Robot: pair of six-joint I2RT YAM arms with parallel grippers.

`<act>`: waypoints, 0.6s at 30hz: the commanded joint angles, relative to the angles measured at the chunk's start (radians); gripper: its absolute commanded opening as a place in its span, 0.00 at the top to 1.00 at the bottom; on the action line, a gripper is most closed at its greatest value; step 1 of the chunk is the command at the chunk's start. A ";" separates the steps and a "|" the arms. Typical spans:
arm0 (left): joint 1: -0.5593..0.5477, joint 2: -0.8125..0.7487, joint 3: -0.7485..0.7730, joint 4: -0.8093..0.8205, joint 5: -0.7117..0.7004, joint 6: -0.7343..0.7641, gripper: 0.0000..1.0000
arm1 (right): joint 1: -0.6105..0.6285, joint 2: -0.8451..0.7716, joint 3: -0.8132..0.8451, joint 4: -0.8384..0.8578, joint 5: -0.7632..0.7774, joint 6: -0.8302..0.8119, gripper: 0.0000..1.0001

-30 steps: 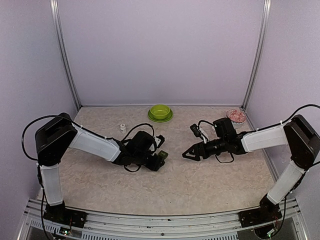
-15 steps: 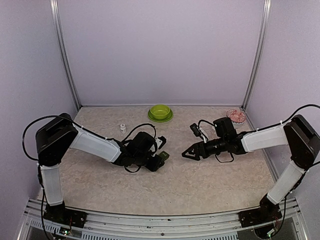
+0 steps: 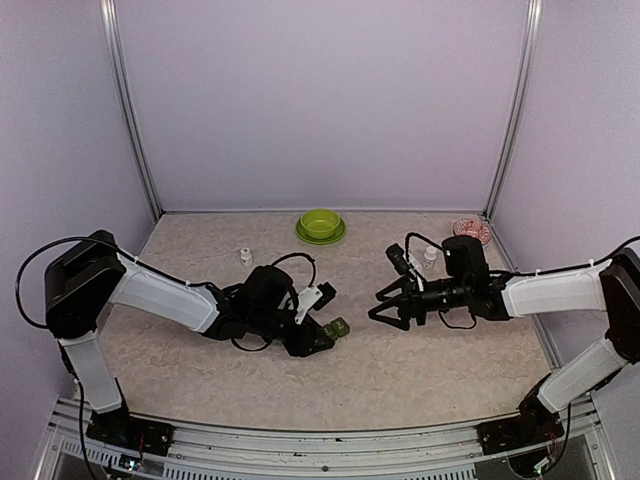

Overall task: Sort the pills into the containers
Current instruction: Pick up the pill container from the center of the board, then open the lid of the pill container.

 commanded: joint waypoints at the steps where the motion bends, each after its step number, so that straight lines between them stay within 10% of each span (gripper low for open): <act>1: -0.007 -0.076 -0.036 0.086 0.182 0.049 0.64 | 0.036 -0.042 -0.043 0.089 -0.051 -0.089 0.19; 18: -0.019 -0.172 -0.097 0.107 0.404 0.122 0.64 | 0.174 -0.050 -0.003 -0.027 -0.129 -0.452 0.14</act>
